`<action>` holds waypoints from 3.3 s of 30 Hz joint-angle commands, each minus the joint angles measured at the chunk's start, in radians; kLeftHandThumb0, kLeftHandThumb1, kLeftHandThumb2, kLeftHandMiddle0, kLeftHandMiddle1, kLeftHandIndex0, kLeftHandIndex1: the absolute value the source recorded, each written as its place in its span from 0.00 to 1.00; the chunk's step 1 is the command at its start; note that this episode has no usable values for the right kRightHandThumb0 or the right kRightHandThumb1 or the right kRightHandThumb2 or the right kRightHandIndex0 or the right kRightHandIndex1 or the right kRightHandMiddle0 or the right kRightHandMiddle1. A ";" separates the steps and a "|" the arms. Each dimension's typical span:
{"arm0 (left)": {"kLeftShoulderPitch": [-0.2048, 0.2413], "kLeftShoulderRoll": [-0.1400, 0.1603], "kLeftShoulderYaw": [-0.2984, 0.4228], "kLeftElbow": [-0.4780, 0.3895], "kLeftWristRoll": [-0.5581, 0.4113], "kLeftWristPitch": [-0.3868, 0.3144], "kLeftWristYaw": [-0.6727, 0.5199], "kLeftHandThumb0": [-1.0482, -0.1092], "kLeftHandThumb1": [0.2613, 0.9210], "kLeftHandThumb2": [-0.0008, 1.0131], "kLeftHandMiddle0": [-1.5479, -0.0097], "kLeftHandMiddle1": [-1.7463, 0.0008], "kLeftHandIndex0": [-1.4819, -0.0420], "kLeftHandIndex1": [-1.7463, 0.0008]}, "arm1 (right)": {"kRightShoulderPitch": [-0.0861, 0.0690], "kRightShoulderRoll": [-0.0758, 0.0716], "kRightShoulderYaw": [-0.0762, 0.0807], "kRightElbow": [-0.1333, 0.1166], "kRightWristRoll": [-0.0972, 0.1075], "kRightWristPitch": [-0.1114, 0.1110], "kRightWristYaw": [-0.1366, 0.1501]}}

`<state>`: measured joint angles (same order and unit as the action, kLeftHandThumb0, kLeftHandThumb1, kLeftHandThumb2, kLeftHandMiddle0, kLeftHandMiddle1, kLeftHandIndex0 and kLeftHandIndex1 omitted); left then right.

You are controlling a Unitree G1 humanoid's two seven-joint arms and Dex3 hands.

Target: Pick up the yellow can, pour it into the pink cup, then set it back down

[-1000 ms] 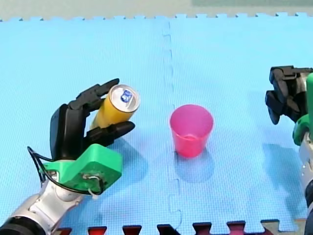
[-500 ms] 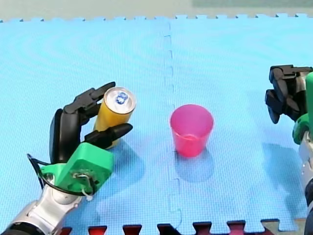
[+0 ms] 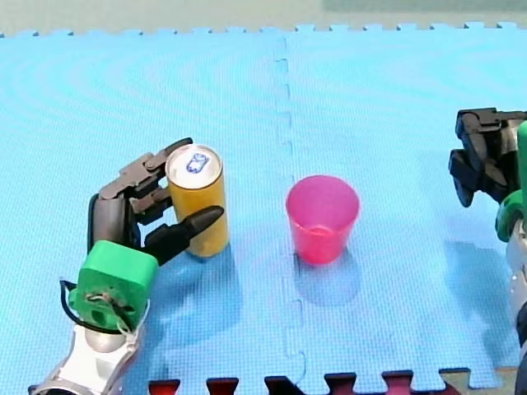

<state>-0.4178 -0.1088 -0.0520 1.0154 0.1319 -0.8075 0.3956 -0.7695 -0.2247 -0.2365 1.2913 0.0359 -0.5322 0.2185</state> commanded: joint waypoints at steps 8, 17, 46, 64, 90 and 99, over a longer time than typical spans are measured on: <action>-0.008 -0.029 0.069 0.018 -0.055 -0.038 -0.054 0.74 0.83 0.00 0.18 0.99 0.22 1.00 | -0.007 -0.007 -0.007 0.002 0.007 0.007 0.009; 0.003 -0.031 0.092 0.007 -0.046 -0.045 -0.049 0.74 0.82 0.00 0.18 0.99 0.22 1.00 | -0.006 -0.009 -0.013 0.002 0.010 0.008 0.021; 0.001 0.013 0.015 0.090 0.112 -0.026 0.085 0.76 0.84 0.00 0.21 1.00 0.23 1.00 | -0.003 -0.014 -0.004 -0.002 0.000 0.005 0.003; -0.011 -0.024 0.063 0.168 0.004 -0.061 -0.013 0.76 0.84 0.00 0.19 0.99 0.22 1.00 | -0.006 -0.023 -0.007 -0.006 0.008 0.011 0.010; -0.043 0.071 -0.154 0.189 0.360 0.159 0.348 0.08 0.78 0.02 0.76 1.00 0.79 1.00 | -0.005 -0.019 -0.012 -0.007 0.022 0.013 0.019; -0.048 0.067 -0.172 0.186 0.348 0.194 0.359 0.00 0.80 0.01 0.81 1.00 0.83 1.00 | -0.002 -0.020 -0.013 -0.004 0.021 0.008 0.018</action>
<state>-0.4612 -0.0439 -0.2235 1.2007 0.4860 -0.6148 0.7537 -0.7723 -0.2412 -0.2479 1.2871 0.0559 -0.5199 0.2370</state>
